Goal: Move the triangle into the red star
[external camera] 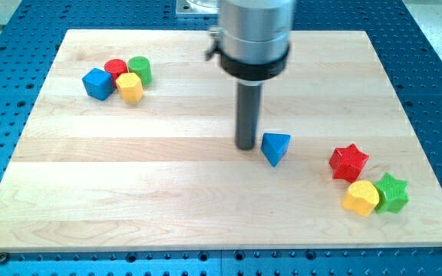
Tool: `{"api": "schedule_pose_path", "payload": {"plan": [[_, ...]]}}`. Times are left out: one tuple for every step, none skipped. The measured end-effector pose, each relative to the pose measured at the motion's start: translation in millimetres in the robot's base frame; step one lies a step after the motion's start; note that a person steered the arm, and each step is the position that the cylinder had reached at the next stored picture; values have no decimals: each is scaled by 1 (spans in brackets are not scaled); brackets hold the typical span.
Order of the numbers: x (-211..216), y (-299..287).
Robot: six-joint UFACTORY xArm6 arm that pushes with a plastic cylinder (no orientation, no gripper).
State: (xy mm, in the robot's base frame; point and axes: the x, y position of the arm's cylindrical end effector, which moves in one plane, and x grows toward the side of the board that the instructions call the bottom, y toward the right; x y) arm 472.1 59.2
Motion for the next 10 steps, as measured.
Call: {"api": "schedule_pose_path", "payload": {"plan": [[32, 35], [59, 63], [61, 37], [24, -28], [14, -88], [10, -209], [-35, -322], [-93, -363], [-93, -320], [-112, -307]]}}
